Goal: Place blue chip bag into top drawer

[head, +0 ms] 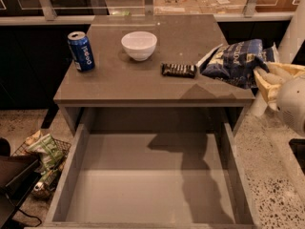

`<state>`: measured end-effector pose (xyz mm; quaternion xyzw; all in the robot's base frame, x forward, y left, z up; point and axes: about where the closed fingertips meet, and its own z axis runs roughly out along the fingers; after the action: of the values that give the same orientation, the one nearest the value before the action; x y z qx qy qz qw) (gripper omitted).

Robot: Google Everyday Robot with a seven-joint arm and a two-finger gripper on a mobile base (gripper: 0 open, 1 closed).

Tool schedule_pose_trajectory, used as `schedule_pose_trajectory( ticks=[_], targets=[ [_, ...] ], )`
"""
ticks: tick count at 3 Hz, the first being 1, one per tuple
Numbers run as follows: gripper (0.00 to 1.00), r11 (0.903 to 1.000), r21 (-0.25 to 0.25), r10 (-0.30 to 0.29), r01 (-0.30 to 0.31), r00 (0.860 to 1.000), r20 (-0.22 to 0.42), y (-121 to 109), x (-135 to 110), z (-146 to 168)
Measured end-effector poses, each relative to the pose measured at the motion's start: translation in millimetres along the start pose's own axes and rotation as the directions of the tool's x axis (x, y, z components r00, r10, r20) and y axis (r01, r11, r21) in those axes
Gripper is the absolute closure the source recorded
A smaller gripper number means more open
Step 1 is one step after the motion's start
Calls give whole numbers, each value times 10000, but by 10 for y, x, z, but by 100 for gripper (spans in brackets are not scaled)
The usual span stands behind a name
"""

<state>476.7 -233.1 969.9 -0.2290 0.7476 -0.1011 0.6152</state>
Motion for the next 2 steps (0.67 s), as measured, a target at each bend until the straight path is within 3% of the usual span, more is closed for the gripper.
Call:
schedule_pose_trajectory(
  ticks=[1,2],
  targets=[
    [100,9985,-528,120,-125,9999,-107,219,49,118],
    [100,9882,-1422,442,-565,9951,-881,500,462,84]
  ],
)
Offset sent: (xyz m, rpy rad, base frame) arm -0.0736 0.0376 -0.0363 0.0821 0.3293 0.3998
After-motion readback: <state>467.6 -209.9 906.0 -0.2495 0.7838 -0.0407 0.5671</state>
